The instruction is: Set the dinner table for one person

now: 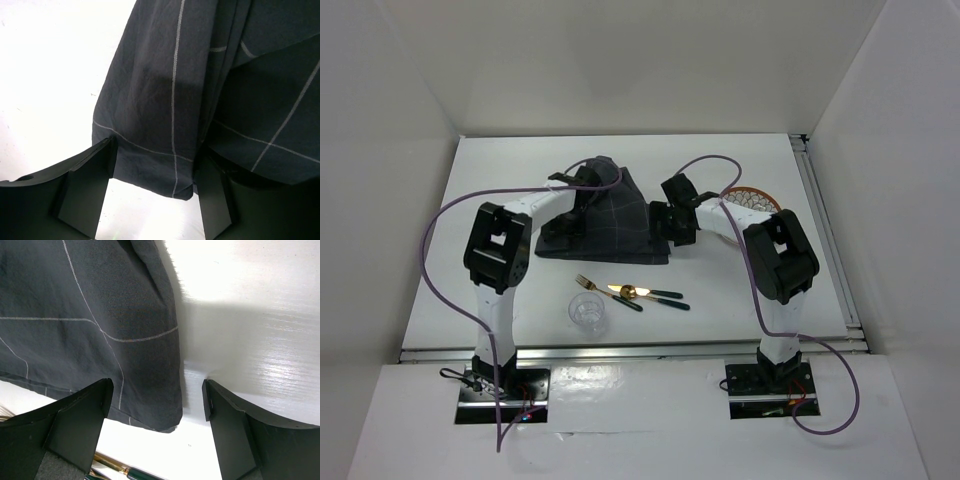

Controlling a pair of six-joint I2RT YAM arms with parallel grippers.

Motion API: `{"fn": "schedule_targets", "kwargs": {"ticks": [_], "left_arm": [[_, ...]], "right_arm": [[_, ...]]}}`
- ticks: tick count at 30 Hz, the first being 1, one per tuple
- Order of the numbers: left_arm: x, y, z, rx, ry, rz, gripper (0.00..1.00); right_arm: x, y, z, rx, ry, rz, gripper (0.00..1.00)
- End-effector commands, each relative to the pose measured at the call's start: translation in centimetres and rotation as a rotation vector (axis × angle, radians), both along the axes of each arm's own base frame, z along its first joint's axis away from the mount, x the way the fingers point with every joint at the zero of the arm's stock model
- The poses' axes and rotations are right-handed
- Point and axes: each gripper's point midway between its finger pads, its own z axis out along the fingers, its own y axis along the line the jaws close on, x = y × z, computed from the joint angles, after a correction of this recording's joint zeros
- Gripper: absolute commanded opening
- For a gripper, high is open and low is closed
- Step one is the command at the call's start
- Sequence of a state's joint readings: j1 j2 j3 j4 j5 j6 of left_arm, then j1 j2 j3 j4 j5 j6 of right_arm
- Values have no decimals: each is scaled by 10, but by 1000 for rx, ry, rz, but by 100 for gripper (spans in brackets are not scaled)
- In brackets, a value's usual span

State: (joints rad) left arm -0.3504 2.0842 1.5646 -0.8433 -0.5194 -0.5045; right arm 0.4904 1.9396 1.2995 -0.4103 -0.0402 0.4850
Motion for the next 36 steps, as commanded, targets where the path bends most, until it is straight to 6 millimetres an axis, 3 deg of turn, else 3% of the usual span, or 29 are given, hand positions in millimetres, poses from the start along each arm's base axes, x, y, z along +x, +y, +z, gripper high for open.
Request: {"fn": "schedule_targets", "kwargs": {"ticks": [1,4,10,15,18,20,24,25,30,36], "left_arm": [[4,5,7,44,-12,18,77],[7,5,10,50,-29,28,72],[7,10,20,83,-32,40,53],[11,10,29,85,-54,42,50],[9,11,29,89,-42,41,39],[9,11,29,89,-42,41,39],[8,8,28,71,-35,39,55],[4,7,24,60,-20,37,64],[2,-3,15,16,-11,22,83],[1,-4,6,65,5,6,84]], "right_arm": [[3,-1,19,10,-50,-3,84],[3,-1,19,10,-50,-3,84],[0,-8,13,-3,-36,-4,85],[0,-8,13,-3,-36,-4,85],[0,-8,13,-3,-36,-4,85],[2,-11,13,-3,-36,-13,85],[3,-11,17,1,-44,-13,85],[3,-11,17,1,-44,-13,85],[3,-11,17,1,-44,-13,85],[3,-11,17,1,-44,-13,85]]}}
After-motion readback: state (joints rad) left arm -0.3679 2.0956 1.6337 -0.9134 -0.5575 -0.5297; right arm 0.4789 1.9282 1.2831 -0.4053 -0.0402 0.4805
